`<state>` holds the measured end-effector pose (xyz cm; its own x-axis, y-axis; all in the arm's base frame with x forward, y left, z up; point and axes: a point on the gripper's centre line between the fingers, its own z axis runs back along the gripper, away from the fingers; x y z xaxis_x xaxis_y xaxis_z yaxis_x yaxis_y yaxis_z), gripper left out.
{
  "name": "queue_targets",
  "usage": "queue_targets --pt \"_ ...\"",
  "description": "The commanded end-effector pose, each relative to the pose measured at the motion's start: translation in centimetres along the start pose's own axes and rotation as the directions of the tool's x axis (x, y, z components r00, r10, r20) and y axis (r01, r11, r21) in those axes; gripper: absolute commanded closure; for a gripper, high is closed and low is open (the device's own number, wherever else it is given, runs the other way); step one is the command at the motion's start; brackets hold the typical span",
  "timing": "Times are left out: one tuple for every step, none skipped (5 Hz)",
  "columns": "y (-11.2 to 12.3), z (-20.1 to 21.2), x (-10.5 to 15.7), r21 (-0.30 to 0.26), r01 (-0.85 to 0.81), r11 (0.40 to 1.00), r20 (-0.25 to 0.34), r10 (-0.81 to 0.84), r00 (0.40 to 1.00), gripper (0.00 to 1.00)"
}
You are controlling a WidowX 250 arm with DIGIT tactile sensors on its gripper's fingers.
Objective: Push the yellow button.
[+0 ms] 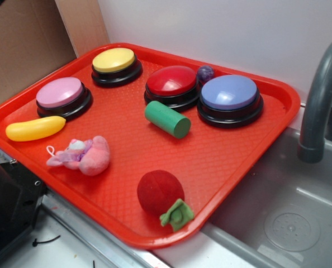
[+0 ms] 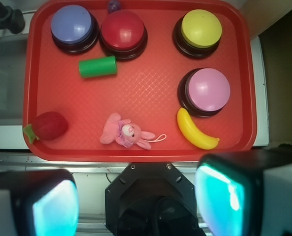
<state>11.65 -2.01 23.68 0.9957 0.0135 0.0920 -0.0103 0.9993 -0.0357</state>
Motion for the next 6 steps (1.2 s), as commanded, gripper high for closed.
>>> queue_targets --pt "0.0 0.0 0.0 0.0 0.0 1.0 0.0 0.0 1.0 0.0" --pt "3.1 -2.8 2.9 0.089 -0.087 0.992 -0.029 0.09 0.995 0.0" --pt "6.3 -5.6 7.1 0.182 -0.273 0.945 0.013 0.275 0.961 0.0" --pt "7.9 -8.2 10.5 0.149 -0.335 0.93 0.064 0.329 0.942 0.0" --pt "9.2 -11.4 12.5 0.126 -0.368 0.921 0.084 0.36 0.929 0.0" --pt "10.2 -14.1 13.8 0.104 -0.39 0.915 0.086 0.382 0.92 0.0"
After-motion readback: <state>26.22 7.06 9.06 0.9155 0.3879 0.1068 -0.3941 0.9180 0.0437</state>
